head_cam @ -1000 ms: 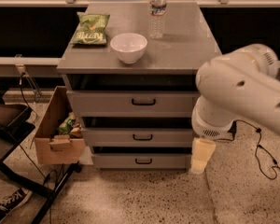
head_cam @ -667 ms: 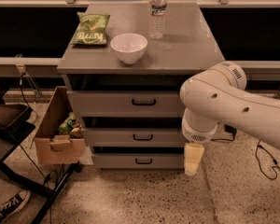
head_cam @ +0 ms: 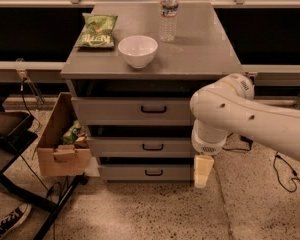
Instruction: Open middle drawer
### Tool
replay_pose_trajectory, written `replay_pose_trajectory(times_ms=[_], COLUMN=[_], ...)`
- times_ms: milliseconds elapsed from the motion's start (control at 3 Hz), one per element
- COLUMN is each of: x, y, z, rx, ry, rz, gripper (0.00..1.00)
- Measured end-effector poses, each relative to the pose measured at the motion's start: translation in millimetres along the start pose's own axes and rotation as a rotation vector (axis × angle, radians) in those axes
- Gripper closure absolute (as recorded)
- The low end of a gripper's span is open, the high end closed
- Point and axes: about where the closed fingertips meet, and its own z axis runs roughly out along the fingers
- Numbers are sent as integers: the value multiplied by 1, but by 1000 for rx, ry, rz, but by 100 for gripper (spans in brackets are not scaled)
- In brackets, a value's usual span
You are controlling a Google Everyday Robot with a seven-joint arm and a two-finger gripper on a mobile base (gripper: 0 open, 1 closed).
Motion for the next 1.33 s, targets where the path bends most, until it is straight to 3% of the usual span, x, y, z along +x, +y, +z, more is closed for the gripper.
replay_pose_trajectory(times_ms=[333,1000,1333], x=[15,50,46], y=[-19,-83,-99], z=[61,136,173], rx=[-41,8,5], ry=[9,32,9], rz=[13,-51,-72], gripper=[0,0,0])
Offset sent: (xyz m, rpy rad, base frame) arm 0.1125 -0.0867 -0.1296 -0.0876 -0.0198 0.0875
